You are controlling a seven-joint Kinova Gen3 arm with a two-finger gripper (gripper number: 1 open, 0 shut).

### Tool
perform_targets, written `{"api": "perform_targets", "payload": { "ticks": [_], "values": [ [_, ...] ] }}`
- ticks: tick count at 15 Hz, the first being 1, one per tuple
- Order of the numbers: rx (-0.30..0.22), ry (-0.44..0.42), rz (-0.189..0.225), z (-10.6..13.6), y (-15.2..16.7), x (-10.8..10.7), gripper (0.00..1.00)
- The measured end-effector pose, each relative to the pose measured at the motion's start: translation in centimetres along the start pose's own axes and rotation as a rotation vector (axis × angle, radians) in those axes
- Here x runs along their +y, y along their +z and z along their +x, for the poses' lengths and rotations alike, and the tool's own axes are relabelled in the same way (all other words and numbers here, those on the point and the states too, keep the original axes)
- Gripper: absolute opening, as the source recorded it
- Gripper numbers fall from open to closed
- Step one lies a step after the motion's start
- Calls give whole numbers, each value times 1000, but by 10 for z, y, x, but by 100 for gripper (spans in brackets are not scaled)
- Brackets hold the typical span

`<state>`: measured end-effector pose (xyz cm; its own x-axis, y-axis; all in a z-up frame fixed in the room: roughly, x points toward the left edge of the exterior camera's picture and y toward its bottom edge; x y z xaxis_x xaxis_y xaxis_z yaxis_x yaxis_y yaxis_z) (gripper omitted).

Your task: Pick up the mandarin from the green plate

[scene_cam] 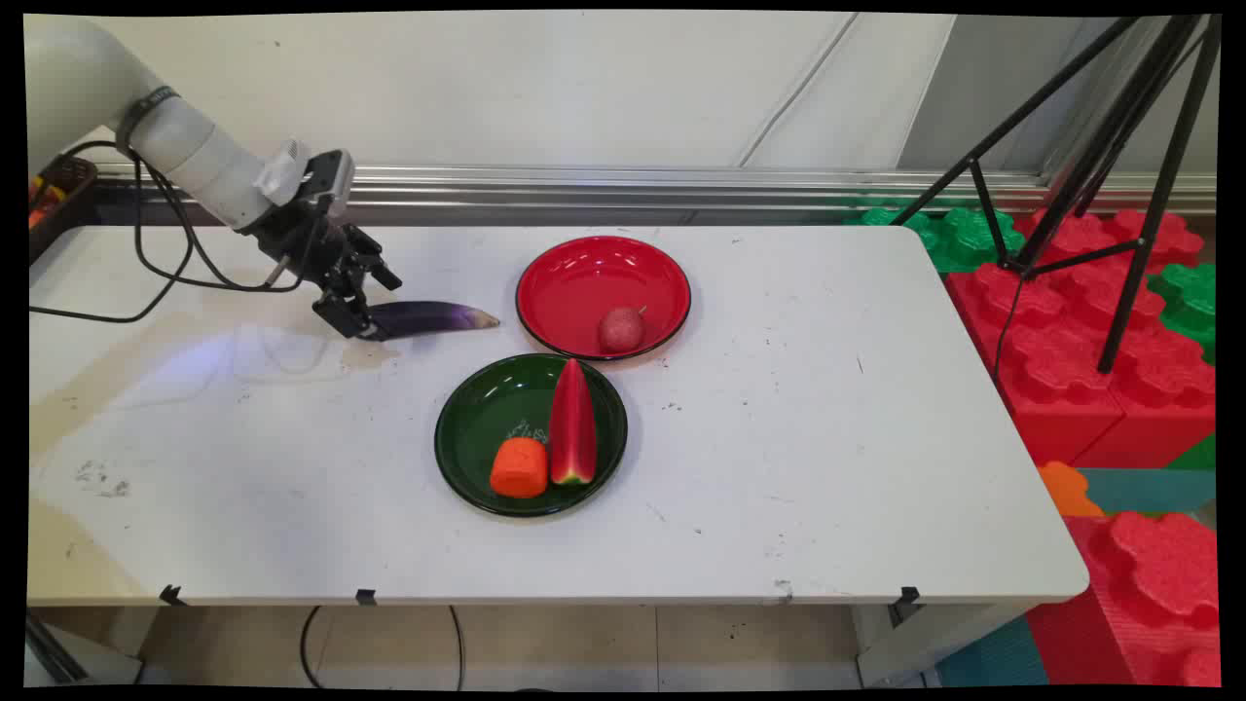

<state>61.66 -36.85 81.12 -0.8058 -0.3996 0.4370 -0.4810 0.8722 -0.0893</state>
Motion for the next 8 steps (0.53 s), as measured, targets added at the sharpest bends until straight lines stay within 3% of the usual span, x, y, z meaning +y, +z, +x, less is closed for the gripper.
{"api": "perform_targets", "payload": {
  "ticks": [8],
  "values": [
    [34,1,-9,0,-39,9,100]
  ]
}}
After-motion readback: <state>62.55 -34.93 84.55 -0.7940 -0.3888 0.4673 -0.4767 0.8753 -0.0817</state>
